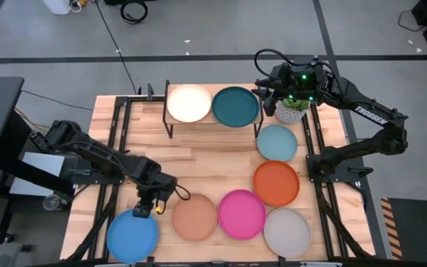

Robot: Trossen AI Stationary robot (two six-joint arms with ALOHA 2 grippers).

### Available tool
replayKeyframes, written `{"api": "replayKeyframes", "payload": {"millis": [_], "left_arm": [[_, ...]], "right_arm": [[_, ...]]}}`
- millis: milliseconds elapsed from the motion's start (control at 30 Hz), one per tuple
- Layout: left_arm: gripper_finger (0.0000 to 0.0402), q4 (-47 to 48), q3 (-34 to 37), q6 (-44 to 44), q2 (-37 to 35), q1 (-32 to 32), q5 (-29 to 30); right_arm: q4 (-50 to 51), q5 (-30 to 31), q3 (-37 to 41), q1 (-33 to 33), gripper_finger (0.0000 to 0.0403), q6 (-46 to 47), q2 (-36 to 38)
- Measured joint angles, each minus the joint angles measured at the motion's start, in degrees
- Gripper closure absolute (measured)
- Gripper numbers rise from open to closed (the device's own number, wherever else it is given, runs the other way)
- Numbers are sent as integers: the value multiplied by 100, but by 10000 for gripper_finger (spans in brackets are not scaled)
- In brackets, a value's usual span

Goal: Place and stack plates onto a shelf
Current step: Stack the blue plate on top of the dark blue plate on the shelf

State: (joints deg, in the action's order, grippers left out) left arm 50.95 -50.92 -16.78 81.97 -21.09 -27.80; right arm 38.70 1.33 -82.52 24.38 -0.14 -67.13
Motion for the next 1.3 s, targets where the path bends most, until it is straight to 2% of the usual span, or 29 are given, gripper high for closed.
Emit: {"api": "replayKeyframes", "payload": {"millis": [100, 233, 400, 633, 767, 867, 967, 1133, 1300], "left_arm": [[260, -194, 308, -58, 0, -179, 119], [260, -376, 555, -15, 0, -409, 710], [260, -904, 850, -211, 0, -696, 606], [261, -1211, 1029, -252, 0, -1057, 865], [282, -1481, 1313, -579, 2, -1198, 872], [325, -1375, 1322, -672, 9, -1223, 1043], [382, -1242, 1316, -765, 8, -1197, 887], [387, -609, 1087, -863, -117, -979, 538], [388, 370, 219, -699, -529, -304, 253]], "right_arm": [[0, -17, 0, 0, 251, 0, 0], [-4, -100, 0, -1, 251, 0, 0], [-4, -101, 0, -2, 251, 21, 0], [-5, -102, 0, -2, 251, 146, 0], [-7, -102, 0, -2, 251, 149, 0], [-7, -103, 0, -2, 251, 166, 0], [-9, -102, 0, -2, 251, 164, 0], [-38, -101, 0, -2, 251, 164, -16], [-52, -101, 0, -2, 251, 160, -24]]}}
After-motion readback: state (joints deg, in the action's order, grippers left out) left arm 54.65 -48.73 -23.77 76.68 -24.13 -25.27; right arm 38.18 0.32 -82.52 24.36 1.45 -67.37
